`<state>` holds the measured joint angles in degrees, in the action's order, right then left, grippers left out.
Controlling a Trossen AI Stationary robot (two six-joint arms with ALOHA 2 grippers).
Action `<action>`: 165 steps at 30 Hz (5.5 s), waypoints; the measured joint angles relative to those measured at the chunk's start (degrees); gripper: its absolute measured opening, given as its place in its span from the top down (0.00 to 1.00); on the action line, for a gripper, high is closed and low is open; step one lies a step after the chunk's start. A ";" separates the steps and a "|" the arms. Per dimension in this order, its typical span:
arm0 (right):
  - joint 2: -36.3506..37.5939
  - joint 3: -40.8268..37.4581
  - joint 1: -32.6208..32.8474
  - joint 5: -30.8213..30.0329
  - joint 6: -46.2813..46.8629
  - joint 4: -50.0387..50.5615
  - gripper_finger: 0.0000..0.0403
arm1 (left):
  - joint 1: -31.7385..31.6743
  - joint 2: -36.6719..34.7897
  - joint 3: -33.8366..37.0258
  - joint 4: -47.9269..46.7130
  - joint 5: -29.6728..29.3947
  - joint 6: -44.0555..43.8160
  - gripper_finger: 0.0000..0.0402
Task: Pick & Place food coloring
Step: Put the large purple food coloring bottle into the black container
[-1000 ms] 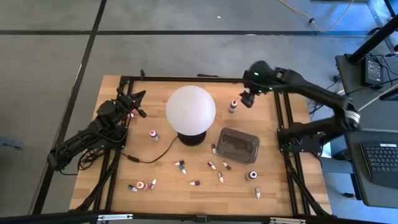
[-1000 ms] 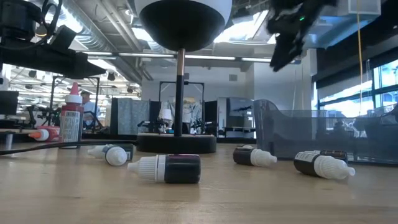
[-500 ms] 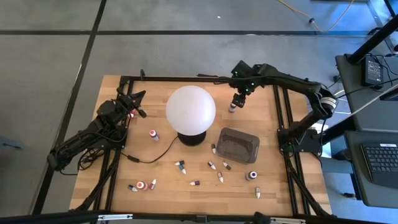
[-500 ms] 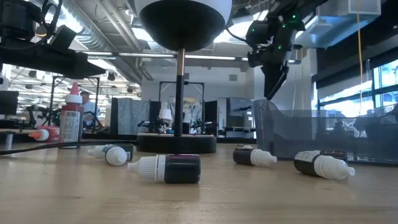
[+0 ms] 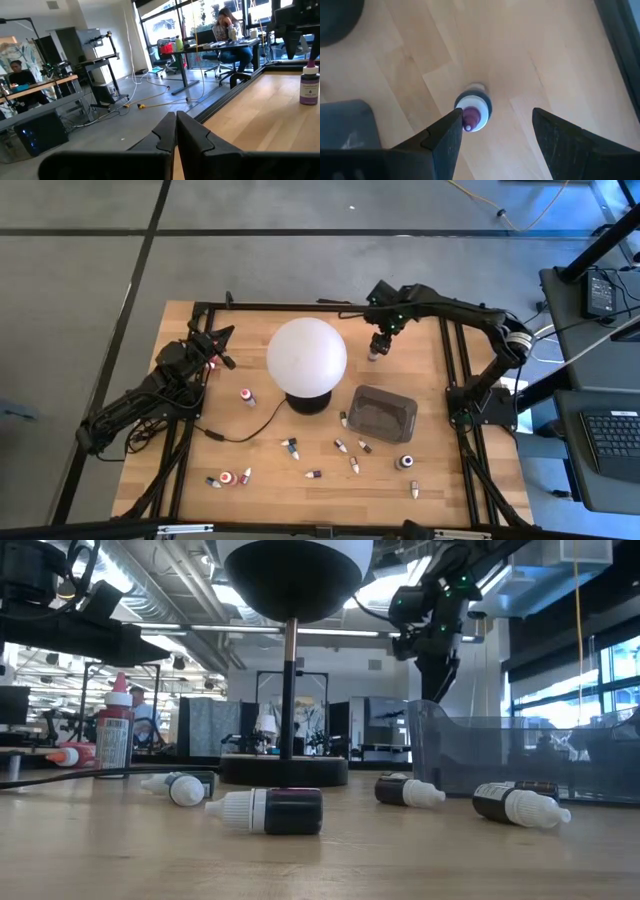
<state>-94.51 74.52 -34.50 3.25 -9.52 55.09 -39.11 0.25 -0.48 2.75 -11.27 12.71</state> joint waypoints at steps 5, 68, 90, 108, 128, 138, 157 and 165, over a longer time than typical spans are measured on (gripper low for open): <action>-1.14 0.00 0.97 0.02 -0.02 0.04 0.41 | 0.00 0.00 0.01 0.00 0.00 0.00 0.98; -4.56 -3.76 3.04 -4.60 -1.92 -5.35 0.50 | 0.00 0.00 0.01 -0.01 0.02 0.00 0.98; -4.29 -3.61 3.26 -0.53 -1.90 -6.13 0.67 | 0.00 0.00 0.01 -0.01 0.04 0.02 0.97; 1.26 3.43 7.55 -2.79 0.32 4.93 0.67 | 0.00 0.00 0.01 -0.01 0.26 0.02 0.98; 7.94 5.61 31.66 -0.11 18.59 14.40 0.67 | 0.00 0.00 0.01 -0.01 0.44 -0.02 0.98; 7.97 -2.77 33.96 -0.18 19.78 4.46 0.67 | 0.00 0.00 0.01 -0.01 0.46 -0.17 0.98; 7.97 -13.92 33.94 -1.14 17.87 -8.03 0.67 | 0.00 0.00 -0.01 -0.01 0.45 -0.15 0.98; 7.97 -13.94 33.94 -1.25 16.20 -8.64 0.67 | 0.00 0.00 -0.01 -0.01 0.46 -0.13 0.97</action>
<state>-86.54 60.58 -0.56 2.00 6.68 46.45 -39.11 0.25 -0.49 2.74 -10.81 12.58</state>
